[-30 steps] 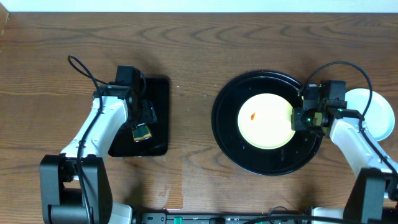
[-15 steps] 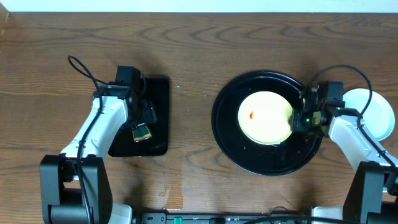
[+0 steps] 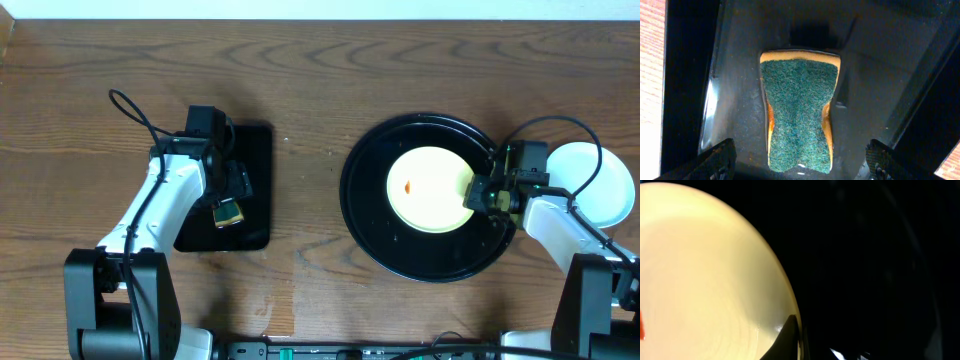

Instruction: Clean dirty plates on tray and stack at the side

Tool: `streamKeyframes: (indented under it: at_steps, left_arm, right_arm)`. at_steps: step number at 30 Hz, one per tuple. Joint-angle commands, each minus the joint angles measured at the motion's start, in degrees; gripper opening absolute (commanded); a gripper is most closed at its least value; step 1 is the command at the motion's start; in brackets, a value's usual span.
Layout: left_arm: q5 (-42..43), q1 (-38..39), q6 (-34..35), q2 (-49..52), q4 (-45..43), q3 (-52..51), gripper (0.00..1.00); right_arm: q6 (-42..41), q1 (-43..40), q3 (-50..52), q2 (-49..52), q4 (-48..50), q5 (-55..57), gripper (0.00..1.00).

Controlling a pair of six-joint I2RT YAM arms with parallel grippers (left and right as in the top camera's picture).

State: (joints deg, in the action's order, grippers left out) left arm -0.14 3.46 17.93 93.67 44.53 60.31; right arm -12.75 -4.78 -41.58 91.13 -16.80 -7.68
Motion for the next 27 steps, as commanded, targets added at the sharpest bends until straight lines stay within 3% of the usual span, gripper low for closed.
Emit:
streamKeyframes:
  at_steps: [1, 13, 16, 27]
  left_arm:
    - [-0.3, -0.3, -0.3, 0.3, 0.1, -0.3, 0.83]
    - [-0.7, -0.3, -0.6, 0.3, 0.4, -0.3, 0.83]
    - [-0.8, -0.3, -4.4, 0.3, 3.8, -0.3, 0.83]
    - [-0.7, -0.3, -4.4, 0.3, 4.2, -0.3, 0.84]
  right_arm:
    - [5.2, 0.3, 0.8, 1.1, 2.1, 1.9, 0.01]
    - [8.2, 0.3, 0.8, 1.0, 2.4, -3.2, 0.01]
    - [6.8, 0.3, 0.8, 1.0, 2.1, -3.9, 0.01]
    - [5.1, 0.3, 0.7, 1.0, 1.8, -5.5, 0.01]
